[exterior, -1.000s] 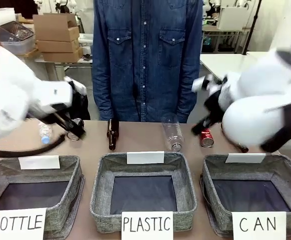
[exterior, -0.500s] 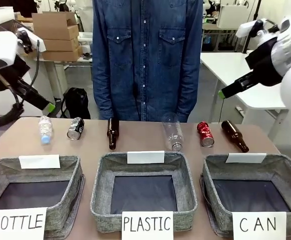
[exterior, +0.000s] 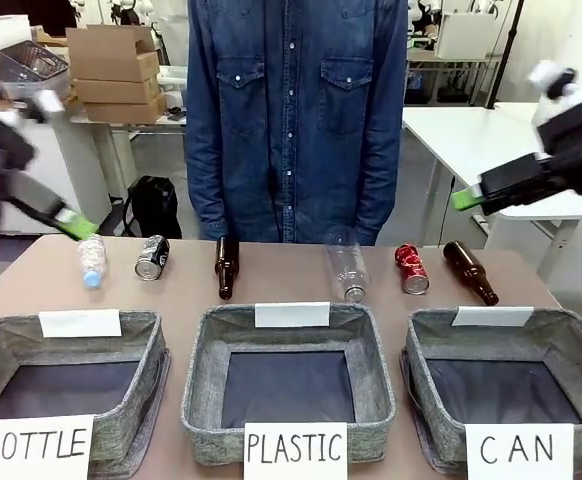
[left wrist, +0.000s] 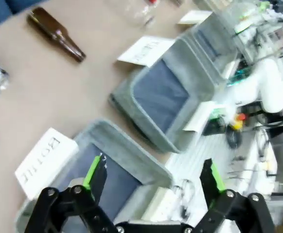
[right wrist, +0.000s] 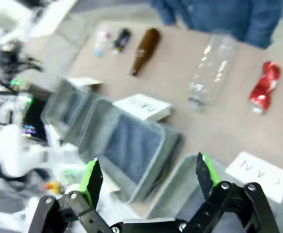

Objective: Sort the can waste into the basket.
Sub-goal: Pick up the can waste from the table and place it in the right Fabric basket.

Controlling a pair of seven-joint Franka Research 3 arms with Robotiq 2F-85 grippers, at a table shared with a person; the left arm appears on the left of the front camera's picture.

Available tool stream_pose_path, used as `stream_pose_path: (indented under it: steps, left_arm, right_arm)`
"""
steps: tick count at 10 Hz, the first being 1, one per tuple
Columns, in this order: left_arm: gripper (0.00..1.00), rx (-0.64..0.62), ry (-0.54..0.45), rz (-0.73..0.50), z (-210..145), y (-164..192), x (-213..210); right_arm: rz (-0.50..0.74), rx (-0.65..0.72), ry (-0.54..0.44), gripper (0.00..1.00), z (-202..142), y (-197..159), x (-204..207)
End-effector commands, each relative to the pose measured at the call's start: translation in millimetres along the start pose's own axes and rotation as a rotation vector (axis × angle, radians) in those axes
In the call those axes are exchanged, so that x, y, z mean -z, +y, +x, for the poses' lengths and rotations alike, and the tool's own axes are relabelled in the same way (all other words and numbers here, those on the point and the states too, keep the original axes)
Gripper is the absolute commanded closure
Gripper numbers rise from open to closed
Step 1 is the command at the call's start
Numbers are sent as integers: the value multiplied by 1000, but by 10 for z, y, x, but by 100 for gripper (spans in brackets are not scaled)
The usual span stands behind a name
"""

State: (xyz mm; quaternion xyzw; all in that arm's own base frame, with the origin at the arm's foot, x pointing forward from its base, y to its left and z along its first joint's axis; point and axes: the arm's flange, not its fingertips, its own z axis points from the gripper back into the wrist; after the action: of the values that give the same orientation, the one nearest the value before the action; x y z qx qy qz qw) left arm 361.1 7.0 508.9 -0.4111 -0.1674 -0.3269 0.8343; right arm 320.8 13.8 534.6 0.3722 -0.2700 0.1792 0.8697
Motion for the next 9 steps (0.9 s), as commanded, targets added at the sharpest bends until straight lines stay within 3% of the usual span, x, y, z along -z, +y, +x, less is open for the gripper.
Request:
stream_pose_path:
  steps: [1,2,3,4,5,9]
  left_arm:
    - [0,-577,-403,-451,-227,515,-282]
    - [0,-644,-541,-519,-429,648,-359]
    - [0,-767,-763,-512,-629,733,-398]
    - [0,-733,-827,-472,-663,735,-381]
    - [0,-334,-259,-313,-685,666,-516]
    - [0,-334,-259,-313,-685,666,-516]
  right_arm:
    - [366,669,-117,0,-22,-618,-343]
    - [355,722,-219,0,-104,-800,-459]
    - [309,762,-367,0,-205,-922,-607]
    - [192,770,-663,0,-329,-976,-743]
    - [266,416,-124,0,-247,-871,-613]
    - [266,416,-124,0,-247,-871,-613]
